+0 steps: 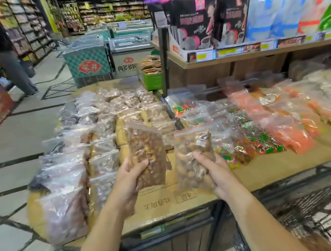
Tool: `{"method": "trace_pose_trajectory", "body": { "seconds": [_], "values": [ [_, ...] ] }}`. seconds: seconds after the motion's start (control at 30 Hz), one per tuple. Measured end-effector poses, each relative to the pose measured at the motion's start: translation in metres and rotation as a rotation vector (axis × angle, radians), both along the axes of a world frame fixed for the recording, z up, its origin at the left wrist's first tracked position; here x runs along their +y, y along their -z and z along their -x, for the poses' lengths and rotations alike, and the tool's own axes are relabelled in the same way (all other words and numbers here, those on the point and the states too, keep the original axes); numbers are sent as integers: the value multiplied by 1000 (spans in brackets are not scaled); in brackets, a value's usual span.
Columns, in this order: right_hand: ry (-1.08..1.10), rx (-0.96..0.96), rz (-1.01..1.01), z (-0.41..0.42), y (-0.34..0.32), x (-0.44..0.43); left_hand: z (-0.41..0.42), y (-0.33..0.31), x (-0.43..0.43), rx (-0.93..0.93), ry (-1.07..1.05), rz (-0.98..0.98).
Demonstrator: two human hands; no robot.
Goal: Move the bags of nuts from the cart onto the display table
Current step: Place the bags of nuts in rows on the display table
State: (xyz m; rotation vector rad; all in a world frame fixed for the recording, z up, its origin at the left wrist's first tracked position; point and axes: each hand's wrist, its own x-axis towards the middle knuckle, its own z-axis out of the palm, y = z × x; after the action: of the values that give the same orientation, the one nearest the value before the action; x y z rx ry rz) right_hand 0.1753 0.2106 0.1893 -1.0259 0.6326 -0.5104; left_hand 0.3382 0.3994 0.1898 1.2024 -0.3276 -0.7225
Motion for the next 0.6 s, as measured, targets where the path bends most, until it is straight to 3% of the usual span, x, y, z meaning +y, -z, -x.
{"method": "trace_pose_trajectory", "body": {
  "seconds": [0.3, 0.6],
  "values": [
    [-100, 35, 31, -70, 3, 37, -53, -1, 52, 36, -46, 2],
    [-143, 67, 91, -103, 1, 32, -75, 4, 51, 30, -99, -32]
  ]
}}
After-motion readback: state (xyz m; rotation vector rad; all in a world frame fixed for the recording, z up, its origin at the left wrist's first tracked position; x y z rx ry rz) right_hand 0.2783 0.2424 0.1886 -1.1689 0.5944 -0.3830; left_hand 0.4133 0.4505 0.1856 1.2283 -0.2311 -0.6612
